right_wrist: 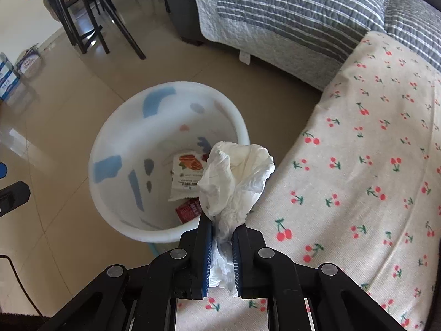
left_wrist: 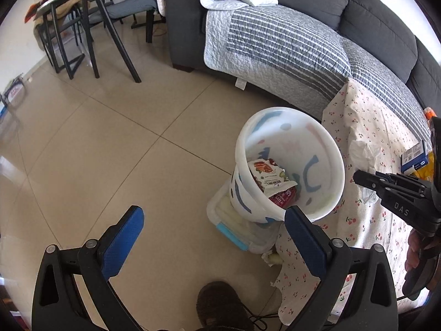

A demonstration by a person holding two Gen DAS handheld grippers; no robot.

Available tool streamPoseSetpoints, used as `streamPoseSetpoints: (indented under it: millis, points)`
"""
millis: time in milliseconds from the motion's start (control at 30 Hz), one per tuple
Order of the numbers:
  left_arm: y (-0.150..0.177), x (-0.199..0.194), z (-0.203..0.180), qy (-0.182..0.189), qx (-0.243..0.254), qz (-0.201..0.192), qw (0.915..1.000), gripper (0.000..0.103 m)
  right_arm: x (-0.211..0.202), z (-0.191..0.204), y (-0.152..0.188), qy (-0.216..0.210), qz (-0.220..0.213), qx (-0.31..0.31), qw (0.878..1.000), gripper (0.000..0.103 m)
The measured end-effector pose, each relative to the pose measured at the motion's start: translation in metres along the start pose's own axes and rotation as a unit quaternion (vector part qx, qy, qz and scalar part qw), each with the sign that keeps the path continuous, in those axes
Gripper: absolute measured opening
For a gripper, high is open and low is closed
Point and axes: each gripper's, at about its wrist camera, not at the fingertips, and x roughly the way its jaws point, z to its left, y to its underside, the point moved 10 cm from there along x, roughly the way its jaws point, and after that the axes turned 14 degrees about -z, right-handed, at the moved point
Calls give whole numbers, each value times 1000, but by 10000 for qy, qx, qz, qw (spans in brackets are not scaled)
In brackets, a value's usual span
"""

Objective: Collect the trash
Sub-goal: 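Carry the crumpled tissue to the white bin and release it with the right gripper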

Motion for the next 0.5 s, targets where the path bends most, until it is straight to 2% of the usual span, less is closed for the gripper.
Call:
streamPoseSetpoints:
  millis: [400,433,467,500]
  points:
    - [0,-1,2,-37,-27,14,10000,103,16,22,-19,-29,-113,-153,9998,16]
    - [0,-1,2,-42,-30,12,10000,103,16,23,-20,-36,-128,-153,9998,26]
    - [0,-1,2,-46,-29,12,10000,103,16,23,-22,-27,-149,-142,9998,40]
    - [0,-1,3,-48,-28,11,10000,103,15,23,-23,-22,-173,-124,9998,47]
